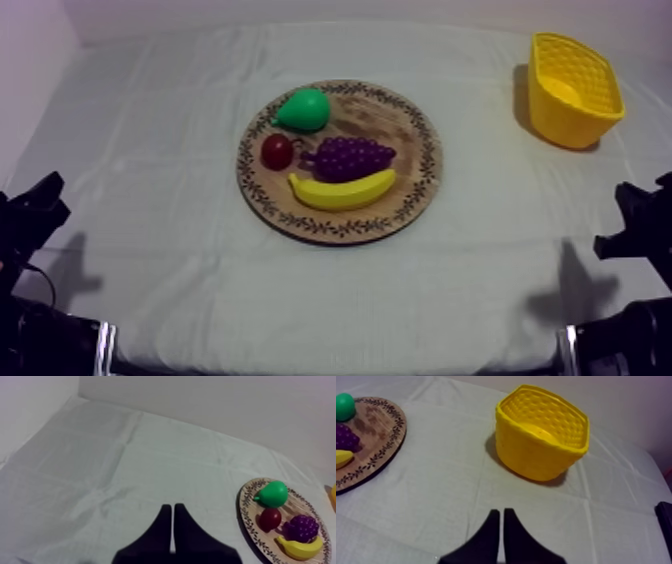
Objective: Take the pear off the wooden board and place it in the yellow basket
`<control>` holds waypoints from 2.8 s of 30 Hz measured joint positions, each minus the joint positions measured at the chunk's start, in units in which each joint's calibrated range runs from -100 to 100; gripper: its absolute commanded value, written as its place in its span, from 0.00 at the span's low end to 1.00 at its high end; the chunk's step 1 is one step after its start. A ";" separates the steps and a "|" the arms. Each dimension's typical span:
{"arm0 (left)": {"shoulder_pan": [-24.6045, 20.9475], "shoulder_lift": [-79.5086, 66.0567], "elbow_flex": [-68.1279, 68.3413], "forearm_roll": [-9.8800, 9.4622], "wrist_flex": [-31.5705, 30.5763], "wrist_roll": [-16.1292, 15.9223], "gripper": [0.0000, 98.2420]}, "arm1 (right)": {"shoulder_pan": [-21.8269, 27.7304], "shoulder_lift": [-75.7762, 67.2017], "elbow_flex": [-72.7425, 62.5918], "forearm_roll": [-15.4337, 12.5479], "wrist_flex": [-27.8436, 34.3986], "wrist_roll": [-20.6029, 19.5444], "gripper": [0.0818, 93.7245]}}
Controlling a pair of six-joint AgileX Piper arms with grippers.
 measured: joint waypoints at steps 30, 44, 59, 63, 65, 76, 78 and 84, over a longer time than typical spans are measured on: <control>0.00 0.00 0.00 0.00 0.00 0.03 0.00 | -0.05 15.81 -15.68 -5.69 0.63 2.93 0.01; 0.00 0.00 0.00 0.00 0.00 0.03 0.00 | -2.25 46.27 -55.63 -12.89 18.02 6.75 0.01; 0.00 0.00 0.00 0.00 0.00 0.03 0.00 | -10.89 69.46 -81.31 -14.13 24.92 10.06 0.01; 0.00 0.00 0.00 0.00 0.00 0.03 0.00 | -13.14 75.71 -86.15 -15.24 27.26 12.22 0.01; 0.00 0.00 0.00 0.00 0.00 0.03 0.00 | -14.23 78.51 -88.32 -15.80 28.33 13.24 0.01; 0.00 0.00 0.00 0.00 0.00 0.03 0.00 | -19.28 93.65 -97.54 -17.23 33.48 18.93 0.06; 0.00 0.00 0.00 0.00 0.00 0.03 0.00 | -20.37 95.97 -98.62 -17.01 33.94 19.29 0.09; 0.00 0.00 0.00 0.00 0.00 0.03 0.00 | -22.69 103.32 -101.83 -16.54 34.00 20.55 0.33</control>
